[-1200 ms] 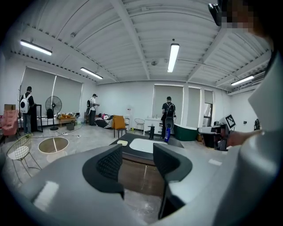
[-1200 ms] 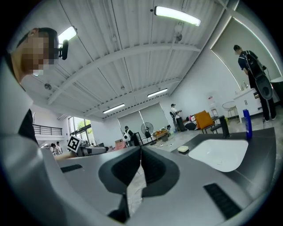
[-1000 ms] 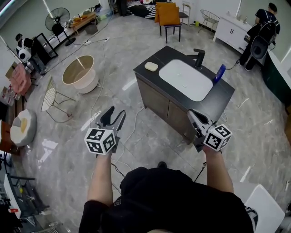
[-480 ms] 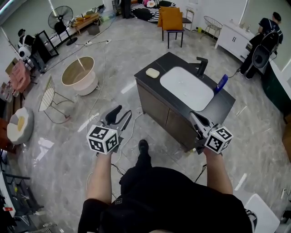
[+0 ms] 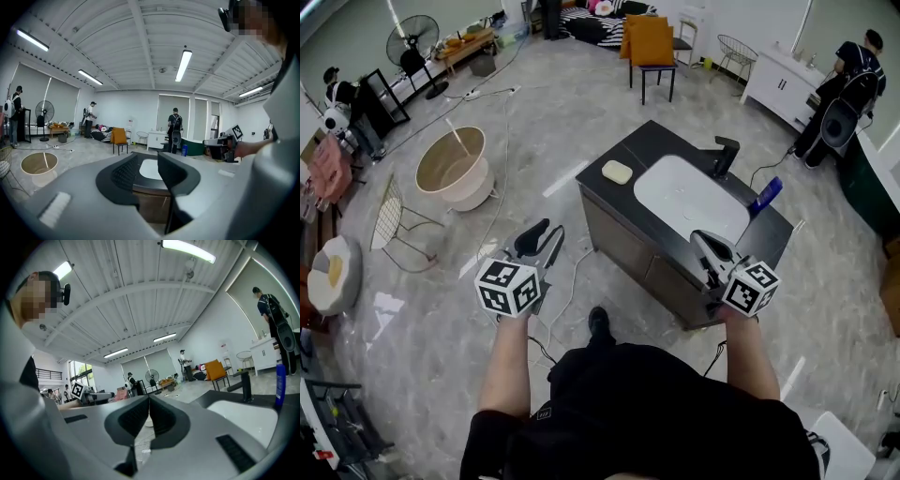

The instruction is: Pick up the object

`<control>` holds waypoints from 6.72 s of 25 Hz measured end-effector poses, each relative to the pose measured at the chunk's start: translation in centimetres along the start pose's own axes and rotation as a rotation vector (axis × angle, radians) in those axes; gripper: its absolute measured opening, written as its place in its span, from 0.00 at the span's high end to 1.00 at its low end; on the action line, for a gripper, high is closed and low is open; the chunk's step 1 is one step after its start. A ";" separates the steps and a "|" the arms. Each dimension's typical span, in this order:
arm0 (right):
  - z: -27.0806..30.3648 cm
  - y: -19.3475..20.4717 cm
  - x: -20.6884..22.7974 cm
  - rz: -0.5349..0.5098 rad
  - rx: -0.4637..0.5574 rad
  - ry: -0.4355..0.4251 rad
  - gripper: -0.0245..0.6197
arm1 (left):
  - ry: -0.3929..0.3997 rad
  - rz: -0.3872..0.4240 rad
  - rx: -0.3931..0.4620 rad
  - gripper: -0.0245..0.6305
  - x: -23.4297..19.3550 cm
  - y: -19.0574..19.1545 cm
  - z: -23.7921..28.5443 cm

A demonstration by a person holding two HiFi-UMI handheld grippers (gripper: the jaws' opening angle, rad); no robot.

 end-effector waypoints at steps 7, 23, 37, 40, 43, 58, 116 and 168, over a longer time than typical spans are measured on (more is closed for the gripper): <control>8.0 0.3 3.5 0.023 -0.042 0.025 0.94 | -0.009 -0.008 -0.010 0.75 -7.4 -0.8 5.8; 19.1 1.6 7.1 0.077 -0.120 0.079 0.94 | 0.080 -0.093 -0.098 0.75 -17.4 0.5 14.1; 22.1 0.0 15.0 0.113 -0.088 0.090 0.94 | 0.137 -0.015 -0.181 0.74 -17.2 0.0 22.7; 22.8 0.2 15.9 0.133 -0.095 0.074 0.94 | 0.163 -0.007 -0.205 0.68 -17.0 0.1 24.9; 23.4 0.7 16.7 0.147 -0.111 0.066 0.94 | 0.205 -0.048 -0.232 0.67 -17.1 0.6 26.8; 23.1 1.5 19.9 0.190 -0.112 0.092 0.94 | 0.377 0.208 -0.550 0.64 -15.3 8.3 35.4; 21.5 4.7 24.5 0.329 -0.134 0.043 0.94 | 0.421 0.259 -0.986 0.93 -13.5 17.1 39.8; 33.3 -4.0 19.8 0.066 -0.078 -0.056 0.94 | 0.052 0.076 -0.186 0.93 -25.7 -6.5 23.5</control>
Point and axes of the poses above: the fingertips, and each gripper's own axes: z forward along the fingers, x to its right, y out of its underside, the point moved 10 cm from there along -z, backward along the fingers, and after that the axes turned 6 degrees about x, right-handed, at the moved point
